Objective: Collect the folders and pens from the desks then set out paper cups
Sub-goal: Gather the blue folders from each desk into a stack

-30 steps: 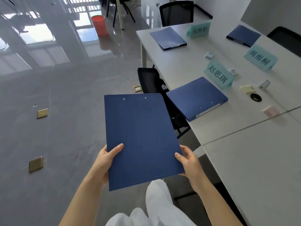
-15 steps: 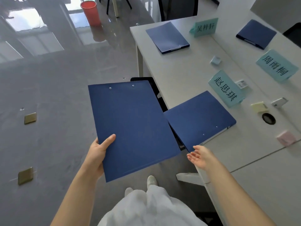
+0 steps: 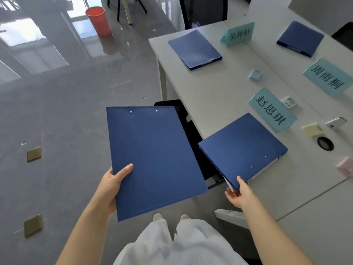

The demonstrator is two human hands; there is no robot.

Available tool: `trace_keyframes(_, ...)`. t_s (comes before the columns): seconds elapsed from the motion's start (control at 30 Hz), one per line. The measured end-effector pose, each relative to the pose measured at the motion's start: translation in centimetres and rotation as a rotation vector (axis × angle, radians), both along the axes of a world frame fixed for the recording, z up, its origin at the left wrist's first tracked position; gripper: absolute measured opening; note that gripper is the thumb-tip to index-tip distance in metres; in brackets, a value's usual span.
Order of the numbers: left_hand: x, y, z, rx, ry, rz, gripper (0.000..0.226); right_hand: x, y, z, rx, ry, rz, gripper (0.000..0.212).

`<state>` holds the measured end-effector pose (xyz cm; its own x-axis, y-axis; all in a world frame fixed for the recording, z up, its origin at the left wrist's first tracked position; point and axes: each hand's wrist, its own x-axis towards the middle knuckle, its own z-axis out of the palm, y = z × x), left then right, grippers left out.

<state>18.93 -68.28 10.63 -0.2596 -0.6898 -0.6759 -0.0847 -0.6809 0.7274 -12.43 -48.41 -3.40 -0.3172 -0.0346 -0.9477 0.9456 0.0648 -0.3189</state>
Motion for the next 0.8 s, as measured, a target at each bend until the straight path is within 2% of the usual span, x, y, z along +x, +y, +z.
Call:
trace_keyframes(0.2, -0.2, -1.0, -0.5, 0.018, 0.002, -0.015, 0.027, 0.1, -1.0, 2.4, -0.325, 0.035, -0.136, 0.039)
trace_keyframes(0.4, -0.4, -1.5, -0.6, 0.023, 0.008, -0.047, 0.025, 0.1, -2.1, 5.2, -0.498, 0.117, -0.27, 0.038)
trace_keyframes(0.57, -0.1, -2.3, -0.4, 0.017, 0.015, -0.063, 0.025, 2.2, -2.3, 9.1, -0.682, 0.017, -0.421, 0.035)
trace_keyframes(0.6, 0.1, -2.4, -0.4, 0.014, 0.018, -0.061, 0.025, 2.9, -2.3, 10.0, -0.724, -0.016, -0.435, 0.037)
trace_keyframes(0.63, 0.4, -2.6, -0.3, 0.011, 0.021, -0.055, 0.026, 3.7, -2.3, 10.7, -0.763, -0.036, -0.423, 0.048)
trace_keyframes(0.7, 0.9, -2.9, -0.3, 0.008, 0.023, -0.044, 0.026, 4.8, -2.3, 11.7, -0.83, -0.045, -0.347, 0.088)
trace_keyframes(0.73, 1.2, -3.0, -0.2, 0.005, 0.024, -0.037, 0.026, 5.2, -2.3, 12.1, -0.839, -0.038, -0.295, 0.1)
trace_keyframes(0.8, 1.8, -3.3, 0.0, -0.003, 0.031, -0.023, 0.025, 6.1, -2.9, 13.1, -0.843, -0.006, -0.183, 0.099)
